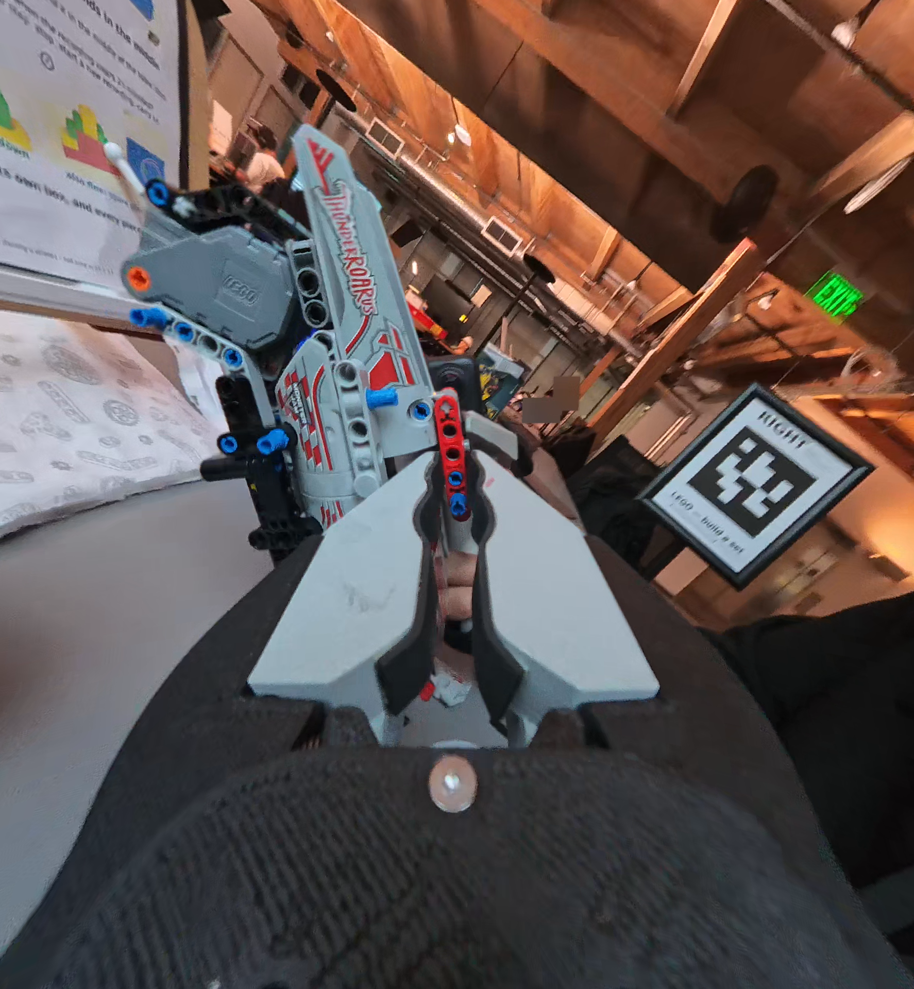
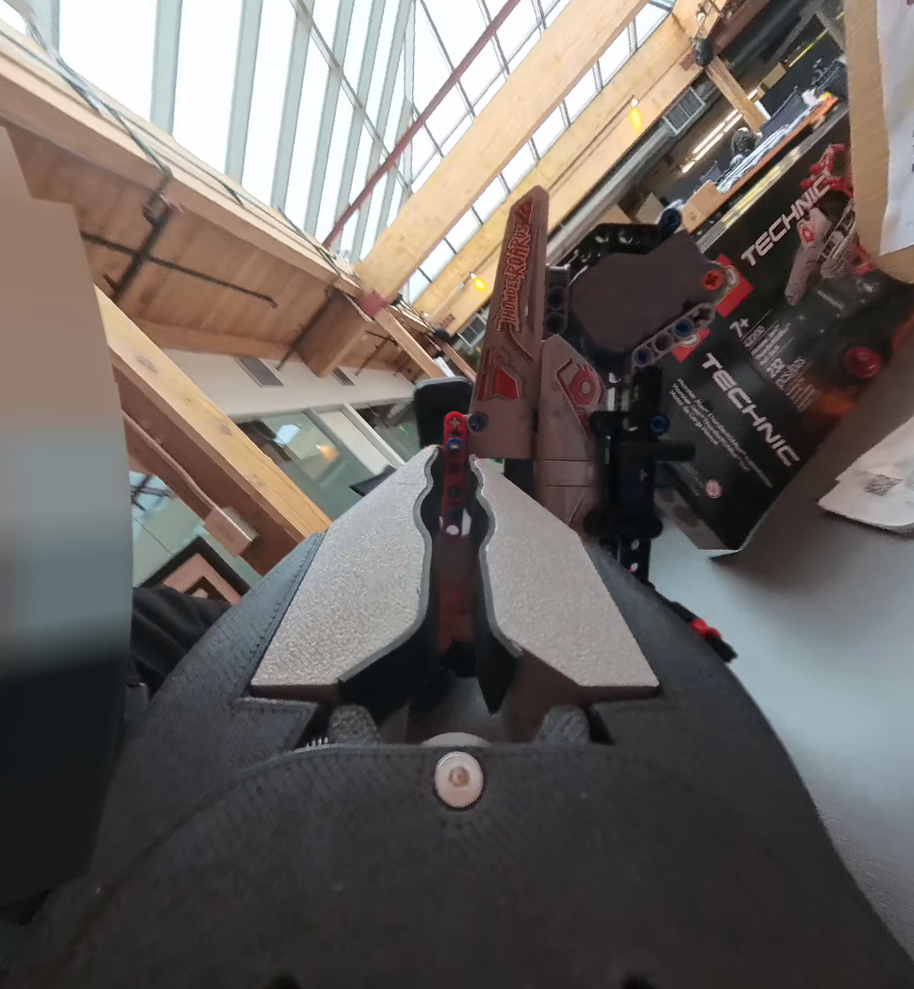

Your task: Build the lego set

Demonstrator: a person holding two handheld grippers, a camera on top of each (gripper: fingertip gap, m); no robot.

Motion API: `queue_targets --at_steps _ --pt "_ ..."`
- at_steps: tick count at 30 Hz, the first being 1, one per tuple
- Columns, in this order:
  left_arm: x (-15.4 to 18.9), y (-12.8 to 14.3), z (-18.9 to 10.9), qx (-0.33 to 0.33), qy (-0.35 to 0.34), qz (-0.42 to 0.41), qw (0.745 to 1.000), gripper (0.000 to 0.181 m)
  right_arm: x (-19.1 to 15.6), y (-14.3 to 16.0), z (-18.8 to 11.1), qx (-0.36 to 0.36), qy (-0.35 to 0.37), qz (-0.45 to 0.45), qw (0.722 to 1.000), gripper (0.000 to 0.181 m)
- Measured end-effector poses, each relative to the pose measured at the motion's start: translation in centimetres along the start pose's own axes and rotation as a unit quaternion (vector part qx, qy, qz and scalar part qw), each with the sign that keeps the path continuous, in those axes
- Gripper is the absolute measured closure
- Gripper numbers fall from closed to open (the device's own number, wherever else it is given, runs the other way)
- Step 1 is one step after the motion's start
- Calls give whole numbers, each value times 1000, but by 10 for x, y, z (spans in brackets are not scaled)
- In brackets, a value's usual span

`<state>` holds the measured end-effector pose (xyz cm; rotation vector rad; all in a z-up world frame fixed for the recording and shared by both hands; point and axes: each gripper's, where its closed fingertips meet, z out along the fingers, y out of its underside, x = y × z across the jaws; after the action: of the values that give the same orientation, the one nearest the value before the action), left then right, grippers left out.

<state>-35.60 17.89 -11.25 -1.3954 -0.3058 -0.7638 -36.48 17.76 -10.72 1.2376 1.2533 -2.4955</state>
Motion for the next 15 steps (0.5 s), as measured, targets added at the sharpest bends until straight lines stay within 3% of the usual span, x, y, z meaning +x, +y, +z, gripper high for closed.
queue_targets --at_steps 7,15 --pt "-11 3 -1 15 -2 -50 999 175 12 2 -5 31 -11 61 998 179" --pt "-18 6 -2 13 -15 -54 998 175 19 5 -8 29 0 69 997 179"
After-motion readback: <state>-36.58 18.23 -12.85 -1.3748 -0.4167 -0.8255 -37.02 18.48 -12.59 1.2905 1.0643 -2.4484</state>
